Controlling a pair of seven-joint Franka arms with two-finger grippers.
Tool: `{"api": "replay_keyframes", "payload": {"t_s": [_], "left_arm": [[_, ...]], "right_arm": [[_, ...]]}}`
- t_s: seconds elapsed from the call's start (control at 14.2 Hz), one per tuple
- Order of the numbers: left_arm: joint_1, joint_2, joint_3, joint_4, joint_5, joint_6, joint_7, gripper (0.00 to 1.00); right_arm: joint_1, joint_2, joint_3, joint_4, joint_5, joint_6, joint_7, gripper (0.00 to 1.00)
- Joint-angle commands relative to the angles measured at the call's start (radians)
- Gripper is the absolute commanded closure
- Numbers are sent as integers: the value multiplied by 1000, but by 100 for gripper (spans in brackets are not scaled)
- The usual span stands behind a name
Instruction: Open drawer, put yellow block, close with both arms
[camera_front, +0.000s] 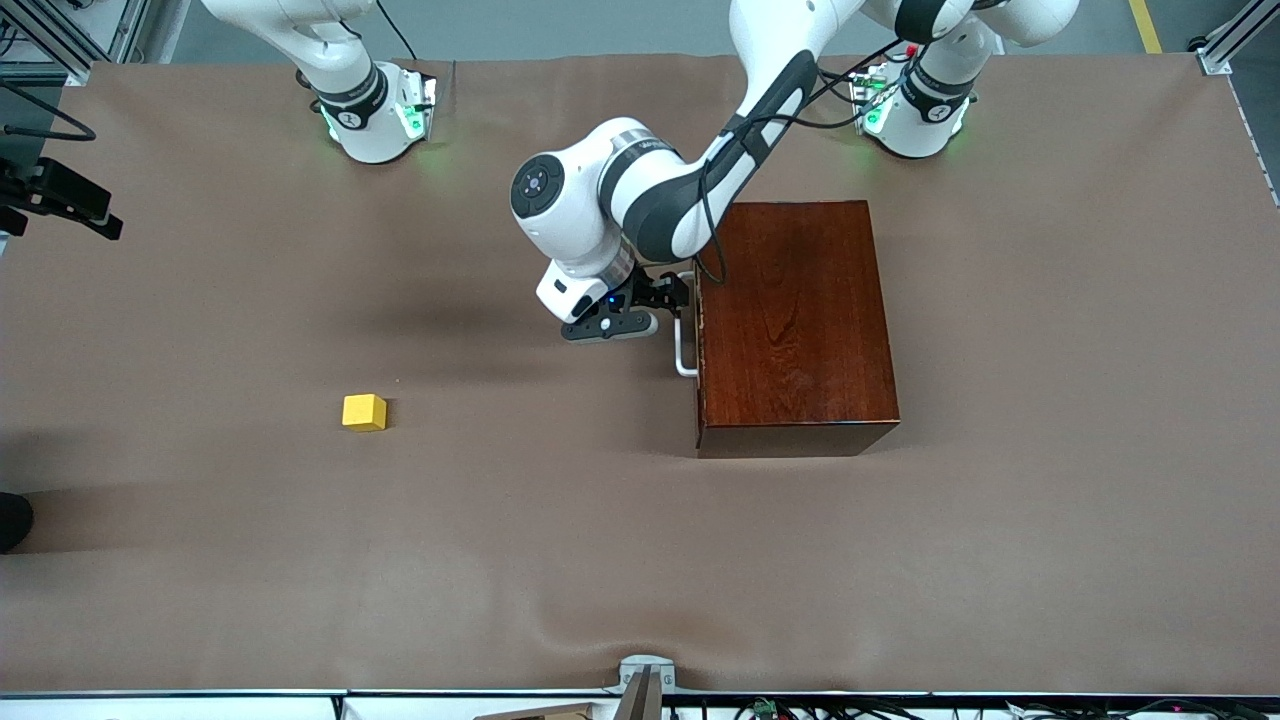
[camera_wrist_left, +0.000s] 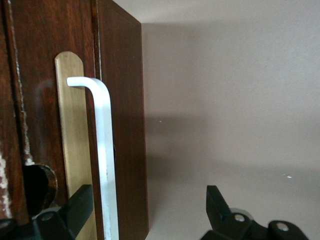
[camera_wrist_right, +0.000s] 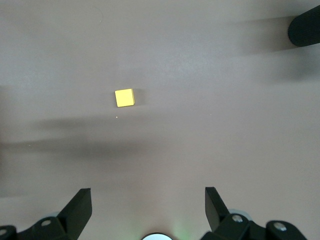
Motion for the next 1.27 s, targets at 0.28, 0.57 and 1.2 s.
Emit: {"api": "replay_keyframes", "payload": {"t_s": [0.28, 0.57, 1.2], "left_arm": [[-6, 16, 9, 27, 15, -47, 14, 0], [-8, 47, 9, 28, 12, -41, 11, 0], [-8, 66, 6, 36, -17, 82, -103, 0]], "right_arm": [[-10, 6, 5, 15, -4, -10, -10, 0], [-9, 6, 5, 15, -4, -10, -8, 0], [-9, 6, 5, 15, -4, -10, -8, 0]]}}
